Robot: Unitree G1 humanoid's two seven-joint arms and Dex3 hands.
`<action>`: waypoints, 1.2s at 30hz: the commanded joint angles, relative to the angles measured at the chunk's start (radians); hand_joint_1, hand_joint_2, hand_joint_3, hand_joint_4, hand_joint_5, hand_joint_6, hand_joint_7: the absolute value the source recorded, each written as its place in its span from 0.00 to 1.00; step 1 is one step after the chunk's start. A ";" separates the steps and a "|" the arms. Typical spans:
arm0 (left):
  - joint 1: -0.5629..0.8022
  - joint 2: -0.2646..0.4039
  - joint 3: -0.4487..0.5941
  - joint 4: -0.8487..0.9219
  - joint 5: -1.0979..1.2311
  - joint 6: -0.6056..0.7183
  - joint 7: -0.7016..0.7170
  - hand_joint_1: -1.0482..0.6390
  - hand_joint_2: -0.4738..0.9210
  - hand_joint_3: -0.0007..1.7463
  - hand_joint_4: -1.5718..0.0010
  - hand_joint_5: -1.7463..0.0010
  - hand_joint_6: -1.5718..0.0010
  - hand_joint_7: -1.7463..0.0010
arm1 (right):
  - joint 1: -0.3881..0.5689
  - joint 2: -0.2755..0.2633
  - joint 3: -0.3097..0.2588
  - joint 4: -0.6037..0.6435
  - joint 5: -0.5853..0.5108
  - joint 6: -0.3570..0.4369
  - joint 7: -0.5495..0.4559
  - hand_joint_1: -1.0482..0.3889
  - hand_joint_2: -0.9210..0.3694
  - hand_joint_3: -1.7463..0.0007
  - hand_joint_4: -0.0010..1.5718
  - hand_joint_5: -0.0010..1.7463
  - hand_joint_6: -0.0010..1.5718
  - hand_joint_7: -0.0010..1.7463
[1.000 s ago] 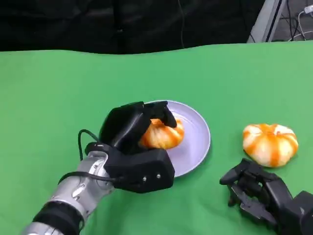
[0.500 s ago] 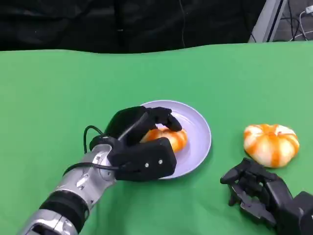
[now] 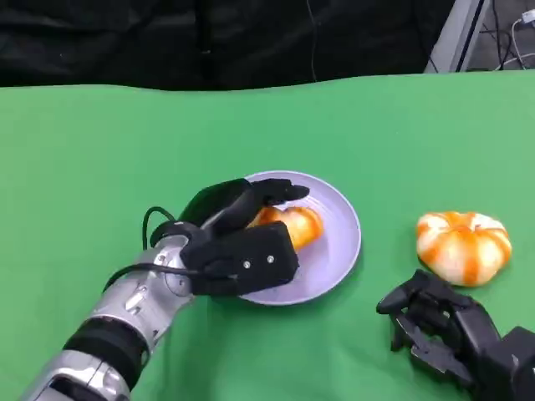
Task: Grasp the bread from the table and place it into the plate.
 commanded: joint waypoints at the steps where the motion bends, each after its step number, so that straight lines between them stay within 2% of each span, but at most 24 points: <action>1: 0.019 0.035 0.027 -0.059 -0.050 0.034 -0.084 0.07 1.00 0.40 0.81 1.00 0.83 1.00 | 0.001 -0.012 -0.003 0.000 0.002 0.005 -0.002 0.57 0.00 0.70 0.39 0.99 0.42 0.71; 5: 0.040 0.055 0.040 -0.117 -0.085 0.053 -0.149 0.02 1.00 0.46 0.85 1.00 0.85 1.00 | -0.002 -0.011 -0.005 0.007 0.008 0.000 0.007 0.57 0.00 0.70 0.40 0.99 0.42 0.72; 11: 0.081 0.076 0.060 -0.206 -0.121 0.062 -0.193 0.01 1.00 0.48 0.85 1.00 0.84 1.00 | -0.002 -0.014 -0.007 0.011 0.008 -0.005 0.013 0.56 0.00 0.71 0.40 0.99 0.42 0.72; 19: 0.142 0.080 0.138 -0.308 -0.244 0.048 -0.252 0.06 1.00 0.48 0.83 0.99 0.83 0.99 | -0.003 -0.017 -0.004 0.008 -0.003 0.000 0.002 0.55 0.00 0.71 0.38 1.00 0.41 0.72; 24: 0.149 0.081 0.145 -0.320 -0.259 0.051 -0.262 0.07 1.00 0.48 0.82 0.99 0.82 0.99 | -0.004 -0.017 -0.004 0.008 -0.003 0.001 0.002 0.55 0.00 0.71 0.38 1.00 0.41 0.73; 28: 0.265 0.021 0.330 -0.347 -0.590 -0.077 -0.373 0.12 1.00 0.42 0.74 0.98 0.76 0.98 | -0.006 -0.018 -0.009 0.018 0.006 -0.002 0.011 0.56 0.00 0.71 0.39 1.00 0.41 0.72; 32: 0.301 0.004 0.393 -0.356 -0.725 -0.091 -0.473 0.13 1.00 0.39 0.72 0.98 0.74 0.98 | -0.007 -0.022 -0.009 0.019 0.002 -0.001 0.006 0.56 0.00 0.71 0.39 1.00 0.41 0.72; 36: 0.343 -0.006 0.435 -0.386 -0.792 -0.085 -0.515 0.14 1.00 0.35 0.68 0.98 0.70 0.98 | -0.006 -0.024 -0.010 0.021 0.002 -0.001 0.006 0.56 0.00 0.71 0.39 1.00 0.42 0.72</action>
